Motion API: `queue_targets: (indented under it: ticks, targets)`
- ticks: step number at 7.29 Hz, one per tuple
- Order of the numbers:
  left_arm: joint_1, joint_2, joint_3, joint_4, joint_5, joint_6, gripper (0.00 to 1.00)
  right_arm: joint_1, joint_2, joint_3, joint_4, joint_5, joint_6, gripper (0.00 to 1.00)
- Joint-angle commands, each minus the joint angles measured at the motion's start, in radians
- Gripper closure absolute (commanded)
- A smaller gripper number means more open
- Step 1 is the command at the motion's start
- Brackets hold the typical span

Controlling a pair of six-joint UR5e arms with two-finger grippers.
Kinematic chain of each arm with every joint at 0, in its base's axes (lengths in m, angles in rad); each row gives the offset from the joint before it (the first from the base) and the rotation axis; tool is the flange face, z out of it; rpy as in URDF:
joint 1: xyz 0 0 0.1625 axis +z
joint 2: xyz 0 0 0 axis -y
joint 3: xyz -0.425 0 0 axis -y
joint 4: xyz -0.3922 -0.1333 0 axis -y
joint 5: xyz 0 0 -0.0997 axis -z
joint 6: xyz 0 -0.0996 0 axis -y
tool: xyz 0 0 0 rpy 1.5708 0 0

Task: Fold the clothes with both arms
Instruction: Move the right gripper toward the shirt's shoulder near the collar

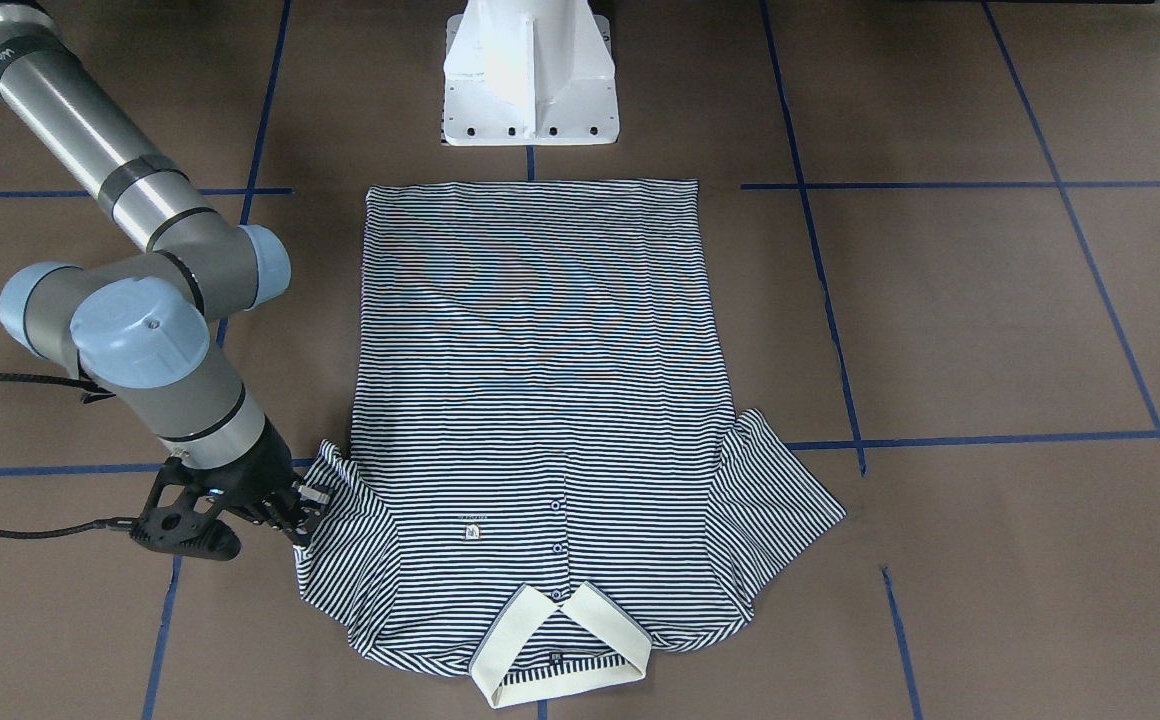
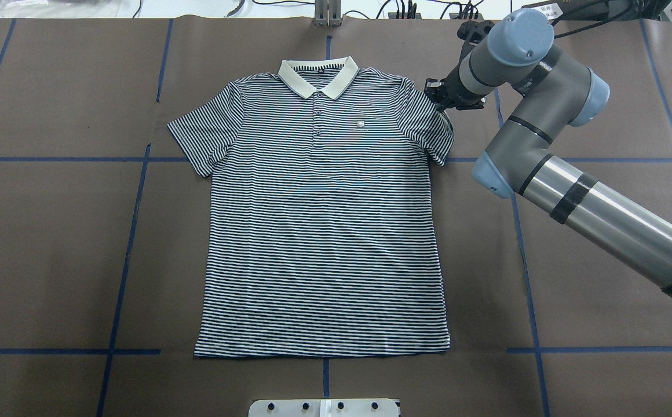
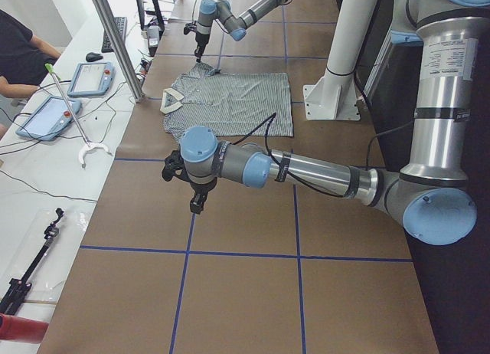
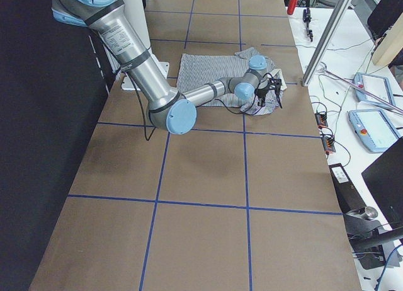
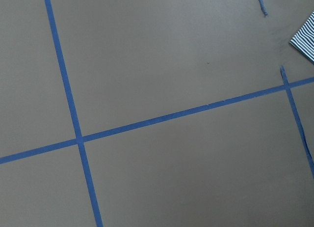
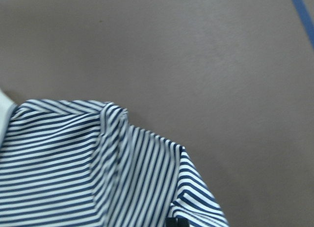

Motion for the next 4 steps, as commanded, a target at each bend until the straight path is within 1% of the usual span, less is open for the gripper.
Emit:
queue_targets:
  ticks: [1, 2, 3, 4]
  targets:
    - [0.000, 0.000, -0.002, -0.006, -0.002, 0.000, 0.00, -0.070, 0.129, -0.029, -0.064, -0.059, 0.131, 1.00]
    - [0.000, 0.000, -0.005, -0.006, -0.002, 0.000, 0.00, -0.078, 0.238, -0.157, -0.086, -0.098, 0.131, 1.00]
    - [-0.001, 0.000, -0.005, -0.006, -0.002, 0.000, 0.00, -0.078, 0.284, -0.240, -0.081, -0.124, 0.129, 1.00]
    - [-0.002, 0.002, -0.006, -0.006, -0.005, 0.000, 0.00, -0.078, 0.292, -0.253, -0.080, -0.138, 0.129, 1.00]
